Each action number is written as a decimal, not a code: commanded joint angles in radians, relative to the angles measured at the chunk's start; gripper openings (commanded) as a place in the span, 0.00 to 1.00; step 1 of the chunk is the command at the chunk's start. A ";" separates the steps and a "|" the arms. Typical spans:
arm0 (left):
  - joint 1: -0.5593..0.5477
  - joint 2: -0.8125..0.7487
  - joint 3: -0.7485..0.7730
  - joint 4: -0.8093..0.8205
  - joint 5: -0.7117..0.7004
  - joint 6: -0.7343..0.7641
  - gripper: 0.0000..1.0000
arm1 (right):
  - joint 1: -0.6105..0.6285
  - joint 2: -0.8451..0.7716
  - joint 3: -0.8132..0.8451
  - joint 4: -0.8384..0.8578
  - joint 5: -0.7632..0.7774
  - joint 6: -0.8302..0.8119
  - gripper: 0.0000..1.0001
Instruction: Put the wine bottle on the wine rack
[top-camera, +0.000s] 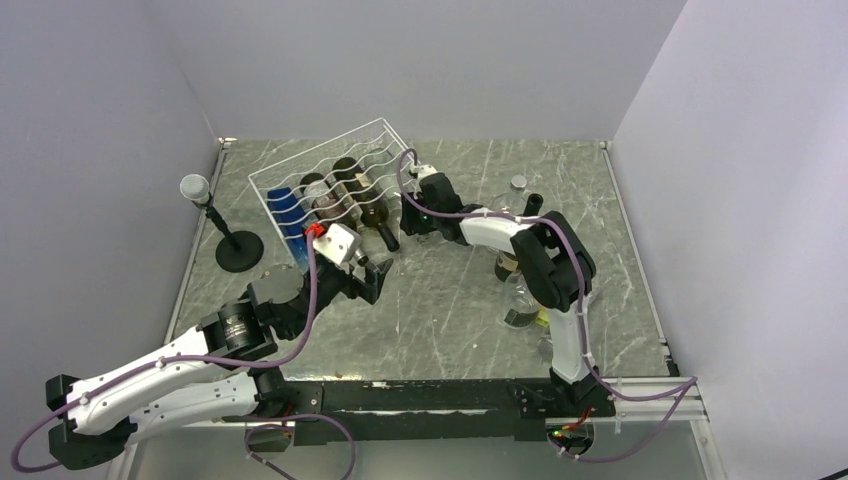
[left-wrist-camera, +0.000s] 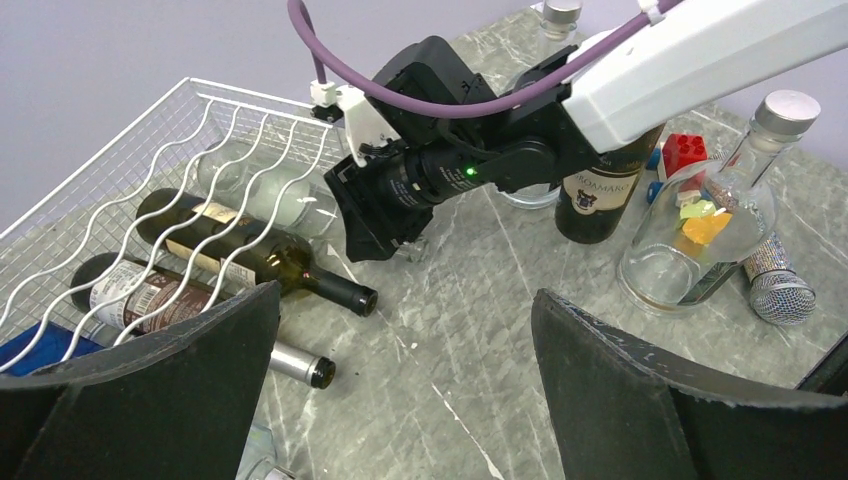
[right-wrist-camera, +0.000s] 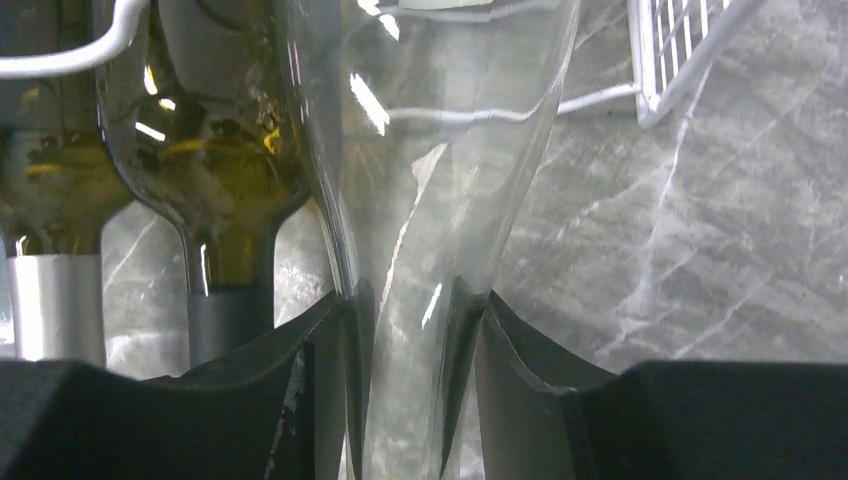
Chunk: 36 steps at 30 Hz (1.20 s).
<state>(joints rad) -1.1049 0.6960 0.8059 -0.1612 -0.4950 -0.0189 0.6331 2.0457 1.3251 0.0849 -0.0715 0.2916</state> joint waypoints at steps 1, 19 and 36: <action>0.002 -0.009 0.000 0.042 -0.017 0.007 0.99 | 0.001 -0.003 0.160 0.245 -0.071 -0.006 0.00; 0.003 -0.005 -0.004 0.039 -0.026 0.050 0.99 | -0.001 0.103 0.318 0.063 0.049 0.065 0.46; 0.002 -0.030 0.000 0.032 -0.019 0.037 0.99 | 0.021 -0.009 0.404 -0.281 0.264 0.080 0.83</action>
<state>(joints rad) -1.1046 0.6914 0.8013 -0.1612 -0.5026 0.0189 0.6384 2.1380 1.6699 -0.1360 0.1154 0.3637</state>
